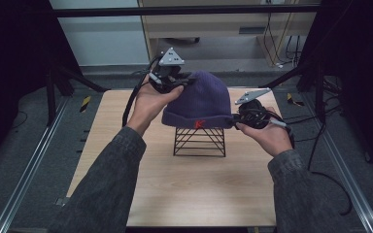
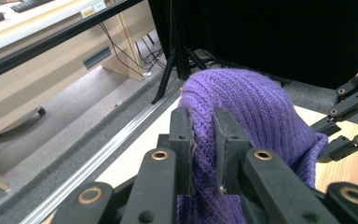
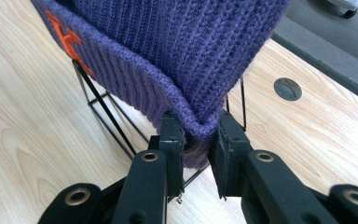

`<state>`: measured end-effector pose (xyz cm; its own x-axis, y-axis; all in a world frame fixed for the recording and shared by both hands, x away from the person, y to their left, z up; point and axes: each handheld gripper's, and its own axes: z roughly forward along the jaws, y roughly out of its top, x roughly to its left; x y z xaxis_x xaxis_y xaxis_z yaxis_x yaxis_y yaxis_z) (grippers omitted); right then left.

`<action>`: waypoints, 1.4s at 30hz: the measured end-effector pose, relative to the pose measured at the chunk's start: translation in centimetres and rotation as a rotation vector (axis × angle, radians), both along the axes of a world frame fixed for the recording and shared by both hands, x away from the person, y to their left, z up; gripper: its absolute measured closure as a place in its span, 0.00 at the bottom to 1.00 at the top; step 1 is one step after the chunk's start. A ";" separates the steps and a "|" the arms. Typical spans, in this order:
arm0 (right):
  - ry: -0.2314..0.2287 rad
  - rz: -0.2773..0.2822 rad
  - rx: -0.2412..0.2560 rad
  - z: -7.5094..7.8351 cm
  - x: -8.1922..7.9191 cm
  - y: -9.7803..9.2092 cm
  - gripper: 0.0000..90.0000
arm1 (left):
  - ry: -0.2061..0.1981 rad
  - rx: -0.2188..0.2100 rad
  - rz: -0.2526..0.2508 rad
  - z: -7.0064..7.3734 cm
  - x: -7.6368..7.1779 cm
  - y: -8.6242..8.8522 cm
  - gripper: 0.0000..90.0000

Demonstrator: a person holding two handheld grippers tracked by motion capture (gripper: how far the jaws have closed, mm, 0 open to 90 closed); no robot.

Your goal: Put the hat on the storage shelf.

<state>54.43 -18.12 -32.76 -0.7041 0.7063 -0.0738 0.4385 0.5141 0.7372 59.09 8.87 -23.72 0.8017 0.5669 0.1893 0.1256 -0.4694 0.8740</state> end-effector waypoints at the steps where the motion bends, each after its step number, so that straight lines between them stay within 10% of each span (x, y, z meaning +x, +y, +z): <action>1: 0.000 -0.001 0.004 -0.1 0.0 0.0 0.84 | 0.001 0.001 -0.001 0.0 0.0 0.0 0.88; 42: 0.057 -0.013 -0.027 -3.8 -0.2 -0.2 0.83 | 0.050 0.010 -0.027 -4.2 -0.3 0.0 0.88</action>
